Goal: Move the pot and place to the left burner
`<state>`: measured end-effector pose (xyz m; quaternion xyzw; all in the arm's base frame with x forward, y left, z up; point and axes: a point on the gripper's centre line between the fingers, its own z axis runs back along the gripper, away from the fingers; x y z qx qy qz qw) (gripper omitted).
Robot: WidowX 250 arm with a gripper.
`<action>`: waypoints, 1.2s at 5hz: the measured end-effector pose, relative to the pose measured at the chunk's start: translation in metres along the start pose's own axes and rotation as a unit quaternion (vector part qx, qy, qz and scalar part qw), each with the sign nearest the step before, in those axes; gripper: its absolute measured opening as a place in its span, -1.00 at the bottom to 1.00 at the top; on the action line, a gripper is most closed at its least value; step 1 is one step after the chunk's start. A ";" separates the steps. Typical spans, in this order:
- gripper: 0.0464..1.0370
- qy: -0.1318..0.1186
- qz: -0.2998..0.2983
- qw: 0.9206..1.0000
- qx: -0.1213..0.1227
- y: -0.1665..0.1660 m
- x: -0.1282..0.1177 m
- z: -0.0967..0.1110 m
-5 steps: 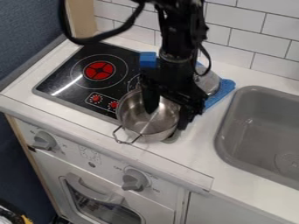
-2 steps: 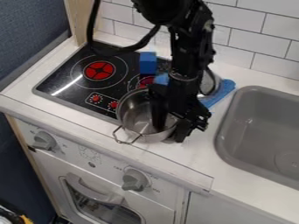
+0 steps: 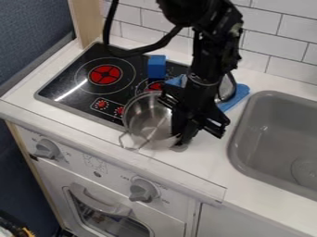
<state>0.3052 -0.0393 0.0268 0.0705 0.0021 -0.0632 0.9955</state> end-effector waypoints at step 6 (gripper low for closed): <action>-0.95 0.006 0.066 0.997 0.043 0.074 0.005 0.061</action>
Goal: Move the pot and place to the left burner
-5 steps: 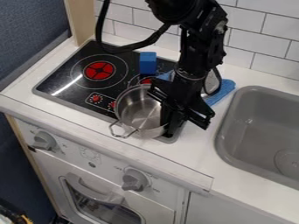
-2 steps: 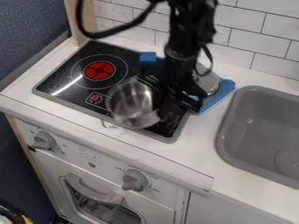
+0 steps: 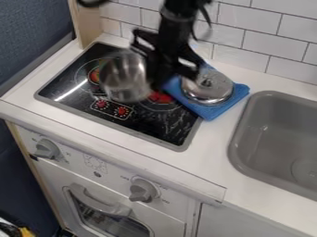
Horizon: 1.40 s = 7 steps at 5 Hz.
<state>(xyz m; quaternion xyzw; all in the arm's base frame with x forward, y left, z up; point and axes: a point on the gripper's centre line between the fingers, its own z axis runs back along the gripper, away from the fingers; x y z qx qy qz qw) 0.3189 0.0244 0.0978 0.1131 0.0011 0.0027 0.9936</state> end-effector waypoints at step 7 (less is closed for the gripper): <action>-0.95 0.020 0.099 0.995 -0.014 0.128 0.089 -0.086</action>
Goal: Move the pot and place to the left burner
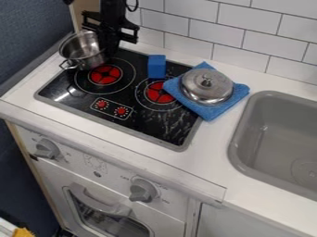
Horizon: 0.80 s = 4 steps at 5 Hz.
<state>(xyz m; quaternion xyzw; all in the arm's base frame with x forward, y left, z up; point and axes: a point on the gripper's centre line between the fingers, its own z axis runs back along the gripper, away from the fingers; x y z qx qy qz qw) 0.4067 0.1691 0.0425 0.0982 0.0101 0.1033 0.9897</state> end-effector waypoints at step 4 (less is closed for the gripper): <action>0.68 0.011 -0.025 0.999 -0.025 -0.021 0.009 -0.006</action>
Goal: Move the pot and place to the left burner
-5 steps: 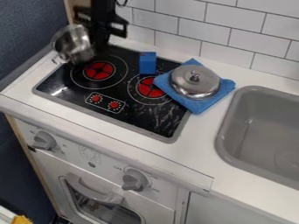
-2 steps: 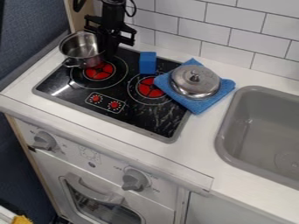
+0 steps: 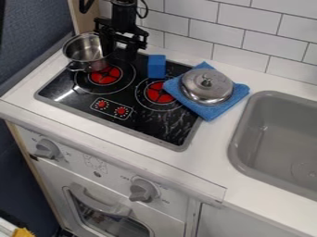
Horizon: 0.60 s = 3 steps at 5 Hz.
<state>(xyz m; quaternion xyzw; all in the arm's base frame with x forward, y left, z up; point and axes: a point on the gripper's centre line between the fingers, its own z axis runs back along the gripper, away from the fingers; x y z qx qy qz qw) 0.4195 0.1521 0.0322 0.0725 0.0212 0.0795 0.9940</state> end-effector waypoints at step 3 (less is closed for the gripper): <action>0.92 -0.043 0.053 0.997 0.031 0.006 -0.015 0.073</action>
